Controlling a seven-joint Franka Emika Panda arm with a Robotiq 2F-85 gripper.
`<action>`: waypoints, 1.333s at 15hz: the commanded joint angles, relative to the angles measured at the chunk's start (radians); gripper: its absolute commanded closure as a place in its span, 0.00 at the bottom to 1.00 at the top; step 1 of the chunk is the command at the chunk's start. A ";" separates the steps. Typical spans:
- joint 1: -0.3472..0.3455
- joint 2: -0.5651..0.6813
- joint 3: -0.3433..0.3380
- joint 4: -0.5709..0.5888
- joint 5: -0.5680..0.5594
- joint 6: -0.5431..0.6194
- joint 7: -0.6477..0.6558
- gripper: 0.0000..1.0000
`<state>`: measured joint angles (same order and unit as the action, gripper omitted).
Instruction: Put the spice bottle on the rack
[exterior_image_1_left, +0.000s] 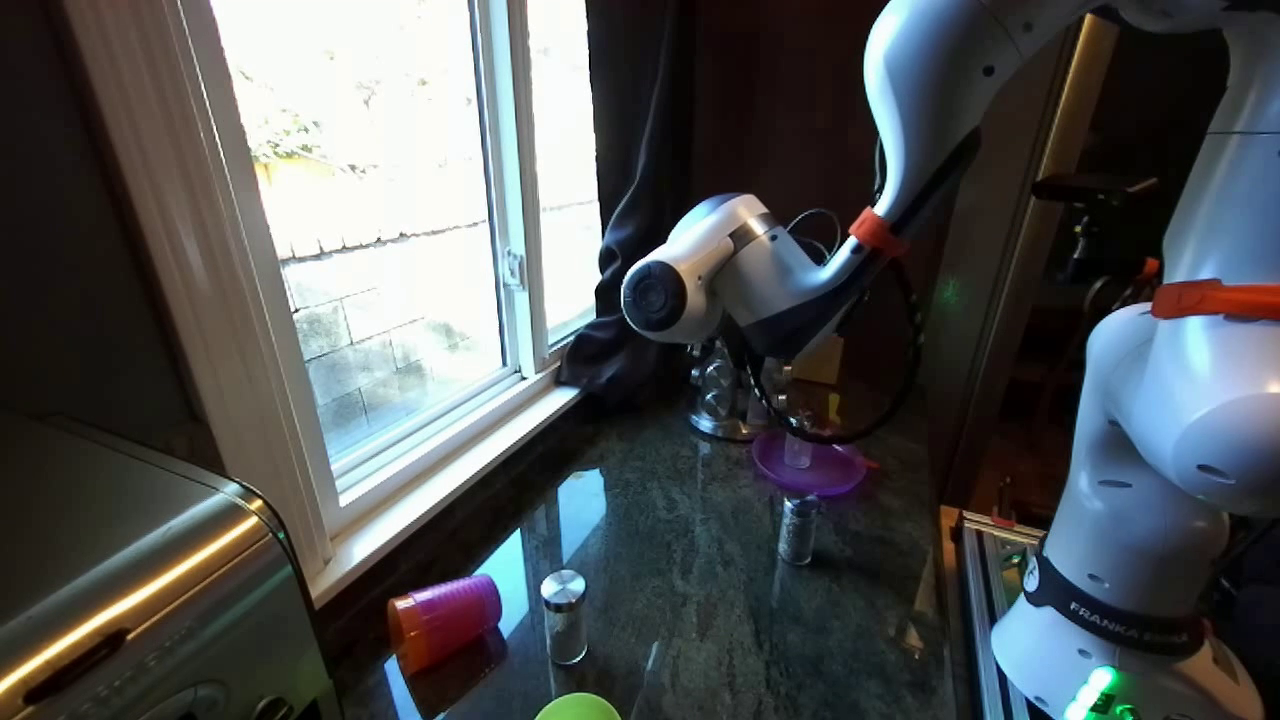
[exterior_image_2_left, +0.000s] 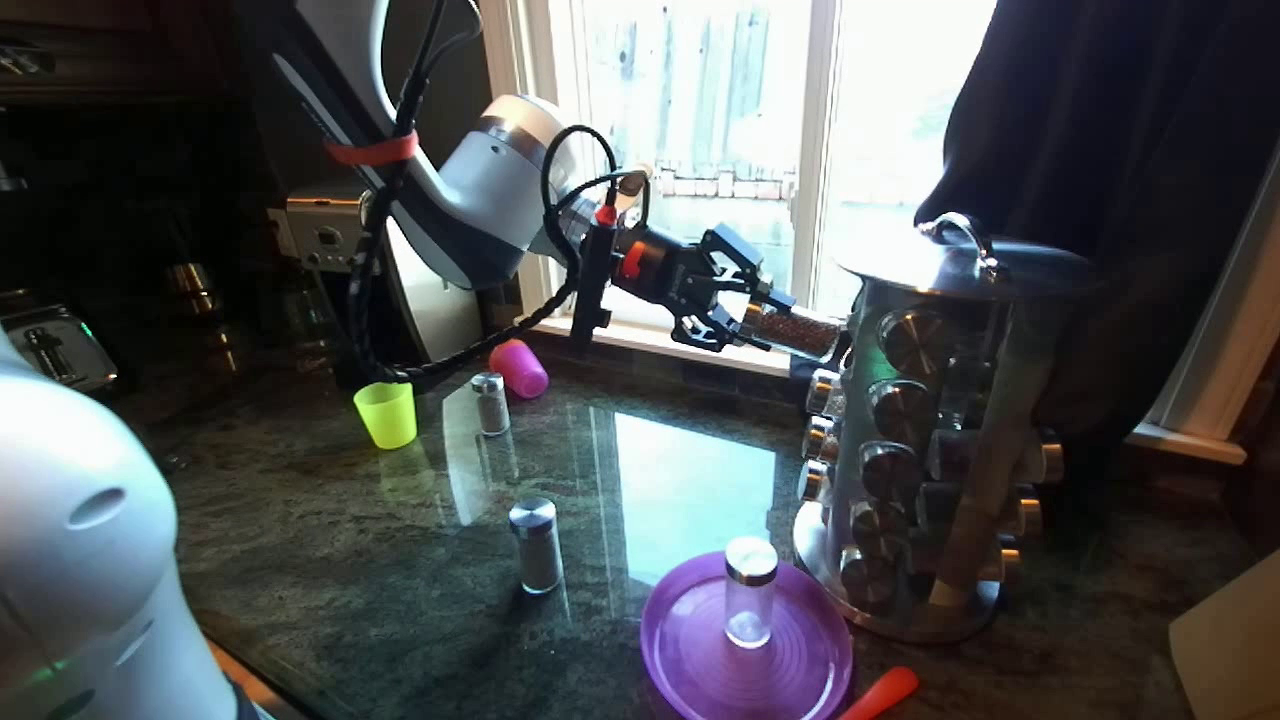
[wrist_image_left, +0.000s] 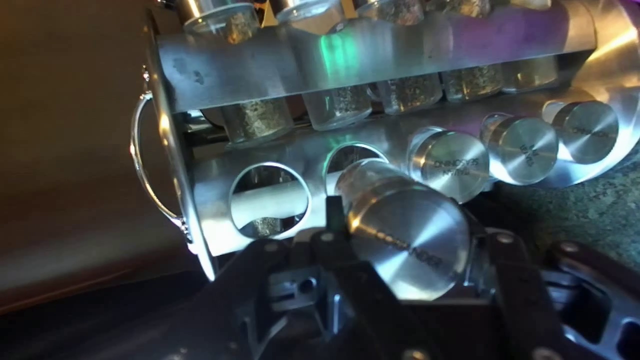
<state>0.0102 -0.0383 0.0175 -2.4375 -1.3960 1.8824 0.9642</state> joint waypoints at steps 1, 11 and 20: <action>-0.002 0.040 -0.006 0.035 0.026 -0.029 0.014 0.76; -0.008 0.058 -0.016 0.059 0.017 -0.036 0.050 0.76; 0.001 0.079 -0.008 0.057 -0.004 -0.118 0.111 0.76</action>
<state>0.0063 0.0281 0.0047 -2.3887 -1.3952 1.8229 1.0424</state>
